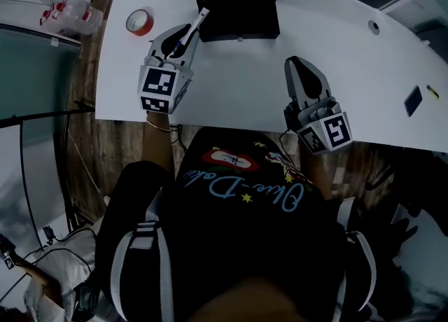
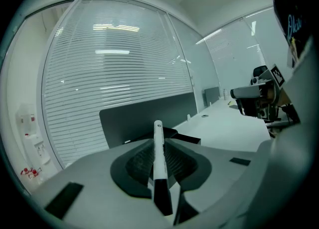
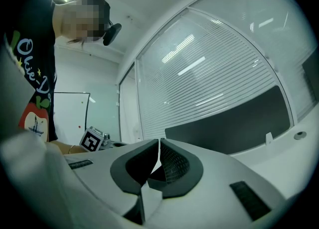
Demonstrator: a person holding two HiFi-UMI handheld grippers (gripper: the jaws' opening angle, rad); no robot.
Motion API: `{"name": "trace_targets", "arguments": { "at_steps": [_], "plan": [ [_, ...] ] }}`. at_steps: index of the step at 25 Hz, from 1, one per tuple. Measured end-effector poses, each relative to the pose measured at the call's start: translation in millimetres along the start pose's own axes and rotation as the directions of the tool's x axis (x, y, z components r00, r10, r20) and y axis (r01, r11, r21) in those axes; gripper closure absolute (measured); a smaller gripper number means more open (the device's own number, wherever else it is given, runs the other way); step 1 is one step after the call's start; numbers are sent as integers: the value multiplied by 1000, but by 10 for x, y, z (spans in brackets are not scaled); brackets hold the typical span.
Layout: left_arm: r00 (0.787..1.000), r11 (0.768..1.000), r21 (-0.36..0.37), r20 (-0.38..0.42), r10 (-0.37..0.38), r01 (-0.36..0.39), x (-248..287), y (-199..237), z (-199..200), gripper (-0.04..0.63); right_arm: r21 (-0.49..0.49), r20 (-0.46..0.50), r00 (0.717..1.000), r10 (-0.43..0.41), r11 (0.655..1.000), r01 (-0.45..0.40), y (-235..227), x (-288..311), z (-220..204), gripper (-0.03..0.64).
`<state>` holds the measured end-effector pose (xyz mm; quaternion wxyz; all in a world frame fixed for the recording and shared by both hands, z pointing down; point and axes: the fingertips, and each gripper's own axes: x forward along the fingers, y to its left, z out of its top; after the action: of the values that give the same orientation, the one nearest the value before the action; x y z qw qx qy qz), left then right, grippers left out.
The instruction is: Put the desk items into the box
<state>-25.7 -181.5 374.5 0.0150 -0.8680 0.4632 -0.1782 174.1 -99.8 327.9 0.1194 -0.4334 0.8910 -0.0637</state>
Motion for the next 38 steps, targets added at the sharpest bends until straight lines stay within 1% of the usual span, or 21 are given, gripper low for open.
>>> {"name": "trace_targets", "arguments": {
  "at_steps": [9,12,17,20,25,29,35,38],
  "plan": [
    [993,992,54,-50,-111,114,390,-118,-46,515,-7,-6,1000,-26,1000,26,-28,177,-4,592],
    [985,985,63,-70,-155,159,494,-165,-71,515,-17,-9,999,-35,999,35,-26,258,1,592],
    [974,971,106,-89,-207,216,709,-193,-142,515,-35,-20,998,-66,997,66,-50,311,-13,592],
    [964,960,122,-118,-240,253,807,-221,-221,516,-35,-18,995,-96,995,95,-80,292,-18,592],
    [943,940,140,-162,-289,312,984,-298,-371,515,-63,-26,989,-145,988,143,-131,223,1,592],
    [929,925,149,-183,-323,351,1111,-382,-463,515,-59,-34,981,-188,981,186,-172,136,-12,592],
    [907,905,152,-212,-363,398,1253,-489,-560,515,-62,-48,971,-235,971,232,-202,34,-13,592],
    [891,892,146,-236,-388,427,1281,-535,-645,515,-66,-56,964,-260,964,257,-213,-23,-27,592]
  ]
}}
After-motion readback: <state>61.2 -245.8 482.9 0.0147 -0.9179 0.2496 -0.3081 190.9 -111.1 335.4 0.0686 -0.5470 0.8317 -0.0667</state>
